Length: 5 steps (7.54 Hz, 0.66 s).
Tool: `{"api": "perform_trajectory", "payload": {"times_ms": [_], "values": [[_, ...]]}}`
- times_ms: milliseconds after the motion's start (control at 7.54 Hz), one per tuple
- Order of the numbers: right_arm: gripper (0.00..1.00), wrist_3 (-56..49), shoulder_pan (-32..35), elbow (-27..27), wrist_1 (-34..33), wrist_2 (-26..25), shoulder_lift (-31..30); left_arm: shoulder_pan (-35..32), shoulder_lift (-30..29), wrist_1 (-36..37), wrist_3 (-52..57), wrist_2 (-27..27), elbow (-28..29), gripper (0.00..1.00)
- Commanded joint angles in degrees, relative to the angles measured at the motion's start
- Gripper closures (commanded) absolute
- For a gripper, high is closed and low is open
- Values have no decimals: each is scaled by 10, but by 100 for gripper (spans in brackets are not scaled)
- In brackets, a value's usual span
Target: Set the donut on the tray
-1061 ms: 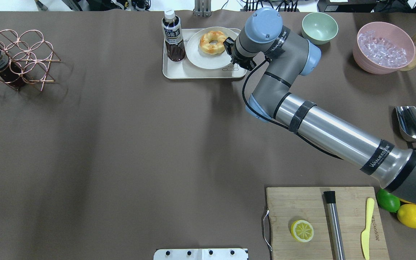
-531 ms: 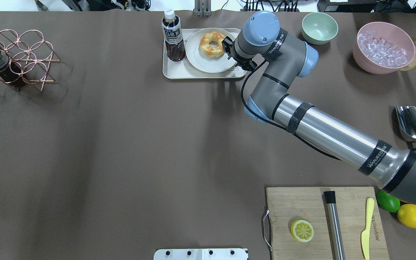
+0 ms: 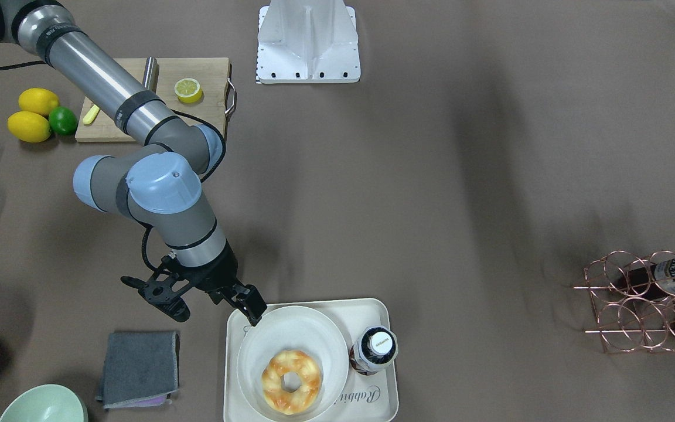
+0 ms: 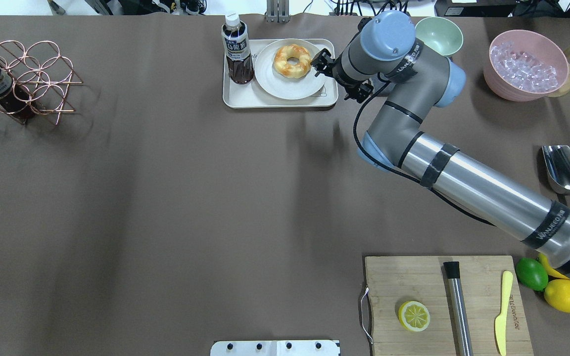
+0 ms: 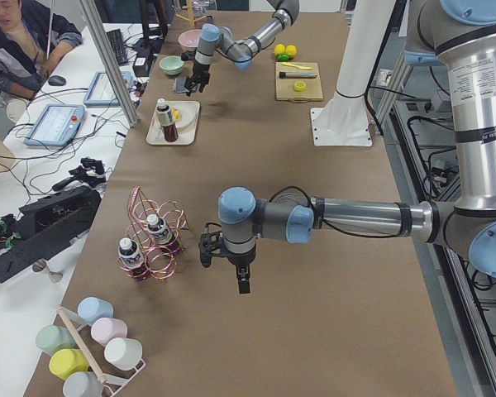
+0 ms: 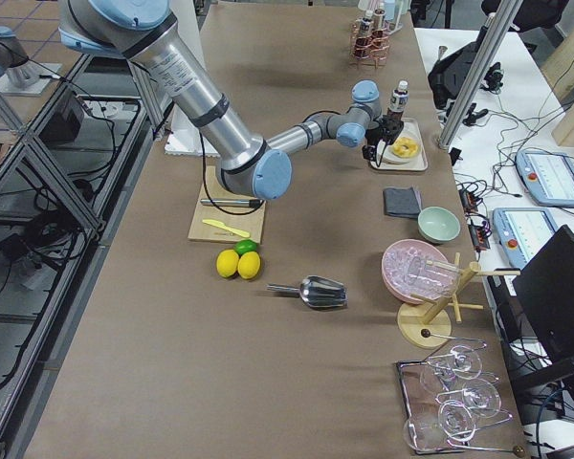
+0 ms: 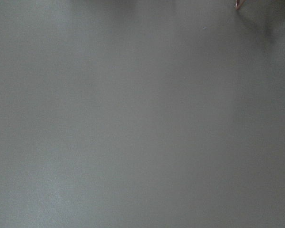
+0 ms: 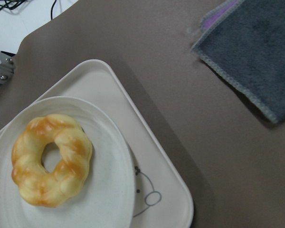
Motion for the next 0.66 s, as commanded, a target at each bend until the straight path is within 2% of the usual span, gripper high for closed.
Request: {"api": "perform_trajectory", "payload": {"times_ms": [0,265,531], "values": [[0,-80,31,123,-100,62,-69,0,1,0,0,0,1,2],[0,-159,51,203,-156,81,-133,0,1,1,0,0,1,2],[0,-264,97,277,-157,118,-245,0,2,0,0,0,1,2]]}}
